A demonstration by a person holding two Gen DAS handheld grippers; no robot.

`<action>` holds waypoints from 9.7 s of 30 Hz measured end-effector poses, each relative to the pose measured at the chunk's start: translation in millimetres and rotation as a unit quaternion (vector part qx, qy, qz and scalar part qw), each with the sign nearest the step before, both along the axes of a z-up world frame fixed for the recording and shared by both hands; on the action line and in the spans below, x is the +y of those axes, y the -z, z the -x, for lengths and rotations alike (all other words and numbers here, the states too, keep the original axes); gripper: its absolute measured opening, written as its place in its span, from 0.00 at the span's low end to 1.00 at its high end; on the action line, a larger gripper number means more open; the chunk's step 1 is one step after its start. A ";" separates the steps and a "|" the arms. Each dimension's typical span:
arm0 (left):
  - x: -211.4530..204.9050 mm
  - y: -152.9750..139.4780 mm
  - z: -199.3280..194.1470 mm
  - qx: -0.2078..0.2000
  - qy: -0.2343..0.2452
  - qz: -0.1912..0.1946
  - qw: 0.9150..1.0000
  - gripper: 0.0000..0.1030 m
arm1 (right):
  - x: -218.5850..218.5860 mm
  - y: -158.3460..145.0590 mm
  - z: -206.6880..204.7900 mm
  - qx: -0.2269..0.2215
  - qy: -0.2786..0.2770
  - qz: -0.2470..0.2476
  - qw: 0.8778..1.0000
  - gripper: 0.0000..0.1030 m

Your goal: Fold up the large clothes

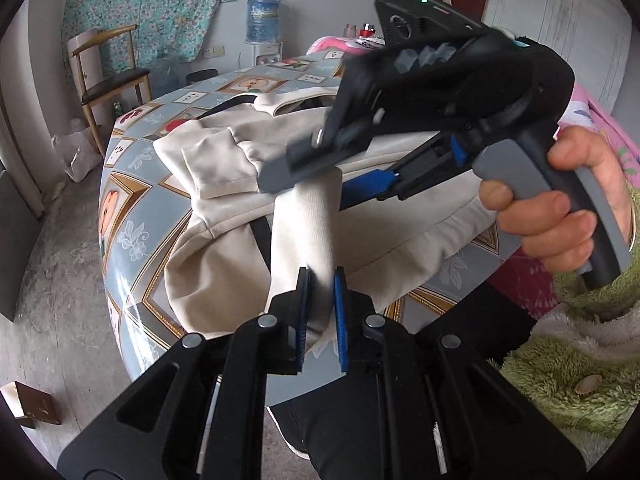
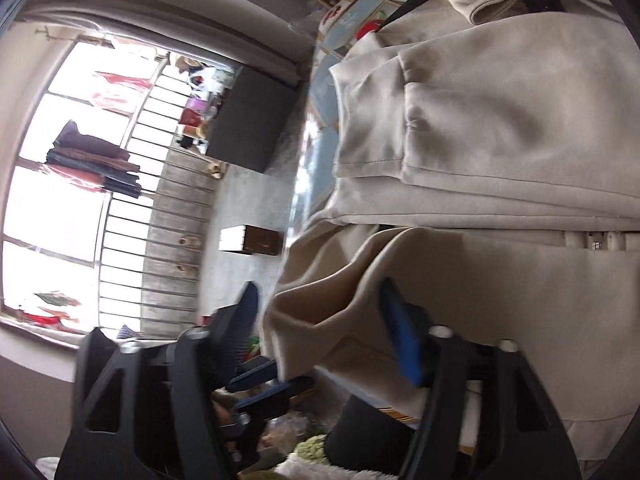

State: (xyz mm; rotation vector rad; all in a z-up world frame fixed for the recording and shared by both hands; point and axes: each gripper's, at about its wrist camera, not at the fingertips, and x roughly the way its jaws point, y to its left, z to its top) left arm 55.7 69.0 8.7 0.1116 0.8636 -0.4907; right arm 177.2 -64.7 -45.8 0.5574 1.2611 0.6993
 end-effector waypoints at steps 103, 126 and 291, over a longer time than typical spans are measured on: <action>5.3 -22.1 -16.2 0.029 -0.090 0.042 0.995 0.04 | -280.1 -90.2 132.2 -0.251 0.212 0.287 0.900 0.05; 32.7 -81.0 -259.1 0.008 -0.095 0.094 0.991 0.04 | -304.7 -133.0 -122.0 -0.305 0.222 0.281 0.882 0.05; -56.6 -59.0 -43.5 -0.034 -0.229 -0.041 0.972 0.91 | -135.6 -101.5 114.8 -0.256 0.251 0.344 0.868 0.90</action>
